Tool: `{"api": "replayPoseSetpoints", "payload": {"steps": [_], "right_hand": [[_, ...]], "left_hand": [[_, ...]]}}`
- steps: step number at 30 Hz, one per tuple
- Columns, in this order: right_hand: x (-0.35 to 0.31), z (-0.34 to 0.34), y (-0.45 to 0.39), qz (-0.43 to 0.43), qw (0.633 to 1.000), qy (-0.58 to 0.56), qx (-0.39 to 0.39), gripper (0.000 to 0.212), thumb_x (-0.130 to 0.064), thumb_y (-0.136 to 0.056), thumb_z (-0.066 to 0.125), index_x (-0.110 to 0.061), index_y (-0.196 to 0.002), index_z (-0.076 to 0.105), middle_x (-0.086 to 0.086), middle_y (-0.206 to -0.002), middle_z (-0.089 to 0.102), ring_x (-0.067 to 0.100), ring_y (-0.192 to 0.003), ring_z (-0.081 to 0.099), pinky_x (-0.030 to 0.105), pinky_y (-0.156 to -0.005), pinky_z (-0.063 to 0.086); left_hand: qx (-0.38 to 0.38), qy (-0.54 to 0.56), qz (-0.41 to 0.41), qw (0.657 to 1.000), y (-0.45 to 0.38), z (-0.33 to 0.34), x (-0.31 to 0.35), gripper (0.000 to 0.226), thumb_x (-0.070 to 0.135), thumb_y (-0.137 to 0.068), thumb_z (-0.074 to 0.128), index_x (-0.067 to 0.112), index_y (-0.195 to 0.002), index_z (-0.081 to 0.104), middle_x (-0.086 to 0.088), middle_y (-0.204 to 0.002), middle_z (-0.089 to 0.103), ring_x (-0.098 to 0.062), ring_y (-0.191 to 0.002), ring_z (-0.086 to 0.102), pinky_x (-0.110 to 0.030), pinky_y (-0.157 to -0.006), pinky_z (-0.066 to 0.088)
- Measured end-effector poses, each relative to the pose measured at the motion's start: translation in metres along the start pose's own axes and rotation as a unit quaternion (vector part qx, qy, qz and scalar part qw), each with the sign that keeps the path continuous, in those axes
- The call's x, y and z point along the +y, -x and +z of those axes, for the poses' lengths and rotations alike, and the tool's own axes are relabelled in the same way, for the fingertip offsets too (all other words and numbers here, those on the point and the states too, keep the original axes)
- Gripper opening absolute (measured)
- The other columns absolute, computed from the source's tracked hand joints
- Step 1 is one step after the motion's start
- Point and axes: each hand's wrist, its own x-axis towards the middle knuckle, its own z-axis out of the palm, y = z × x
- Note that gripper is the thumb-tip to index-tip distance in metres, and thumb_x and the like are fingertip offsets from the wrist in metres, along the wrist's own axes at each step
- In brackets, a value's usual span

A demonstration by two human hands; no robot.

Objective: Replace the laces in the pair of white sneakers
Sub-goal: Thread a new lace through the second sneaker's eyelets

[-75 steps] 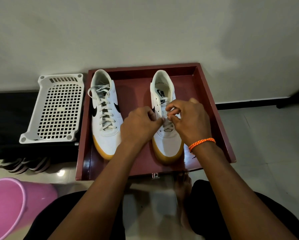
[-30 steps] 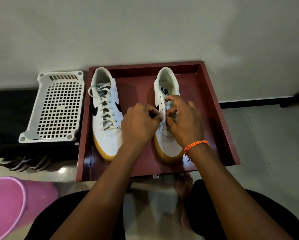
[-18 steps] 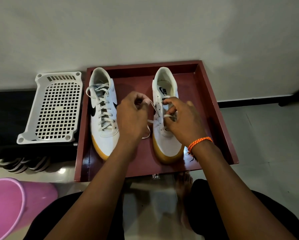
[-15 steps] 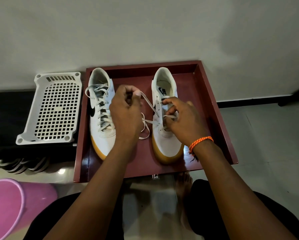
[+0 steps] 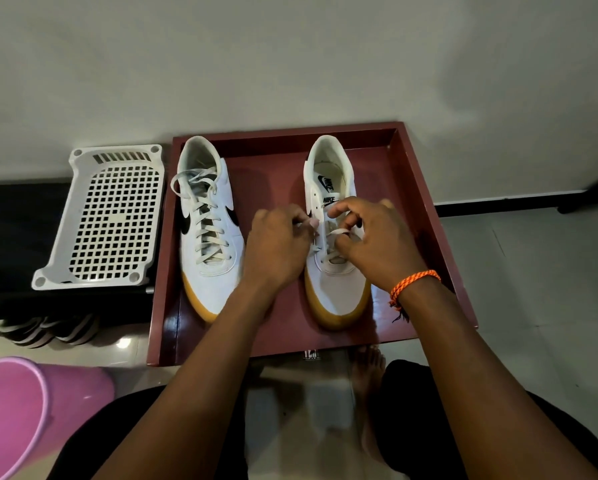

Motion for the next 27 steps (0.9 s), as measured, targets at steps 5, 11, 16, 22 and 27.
{"api": "replayPoseSetpoints", "payload": {"steps": [5,11,16,22,27], "right_hand": [[0.003,-0.003,-0.001,0.0,1.0,-0.006,0.001,0.029,-0.02,-0.086,0.074,-0.033,-0.111,0.072,-0.017,-0.084,0.066,0.014,-0.101,0.048,0.036,-0.083,0.051],[0.005,-0.004,-0.001,0.005,1.0,-0.006,0.003,0.025,-0.021,-0.085,0.075,-0.033,-0.107,0.074,-0.017,-0.085,0.066,0.011,-0.101,0.048,0.031,-0.08,0.049],[0.005,-0.003,0.0,0.007,1.0,-0.014,-0.001,0.025,-0.019,-0.085,0.076,-0.033,-0.106,0.074,-0.016,-0.085,0.067,0.009,-0.101,0.048,0.03,-0.079,0.049],[0.004,-0.003,-0.001,-0.003,1.0,-0.001,-0.001,0.024,-0.02,-0.086,0.076,-0.032,-0.107,0.074,-0.016,-0.086,0.069,0.012,-0.102,0.049,0.031,-0.078,0.048],[0.007,-0.003,-0.002,0.001,1.0,-0.003,-0.002,0.026,-0.019,-0.085,0.075,-0.033,-0.107,0.074,-0.017,-0.086,0.068,0.01,-0.101,0.048,0.029,-0.076,0.046]], "left_hand": [[0.037,0.159,-0.053,0.985,0.0,-0.01,0.014,0.023,0.025,-0.107,0.063,0.012,-0.09,0.072,0.005,-0.081,0.074,-0.002,-0.069,0.063,-0.024,-0.068,0.051],[0.079,0.433,-0.053,0.896,0.0,-0.028,0.027,0.022,0.015,-0.112,0.053,0.009,-0.092,0.058,-0.009,-0.086,0.073,-0.023,-0.076,0.069,-0.041,-0.076,0.059],[0.105,0.308,-0.039,0.945,-0.004,-0.027,0.017,0.005,0.015,-0.111,0.051,0.01,-0.111,0.053,-0.002,-0.079,0.061,-0.015,-0.061,0.058,-0.037,-0.066,0.056],[-0.032,-0.134,0.06,0.989,0.002,-0.004,0.0,0.034,0.051,-0.097,0.062,0.023,-0.083,0.074,0.006,-0.085,0.053,-0.03,-0.091,0.057,-0.049,-0.085,0.051],[-0.001,0.118,0.027,0.993,-0.003,-0.012,0.005,0.022,0.028,-0.099,0.071,0.015,-0.081,0.073,0.004,-0.077,0.07,-0.016,-0.076,0.066,-0.038,-0.078,0.054]]}}
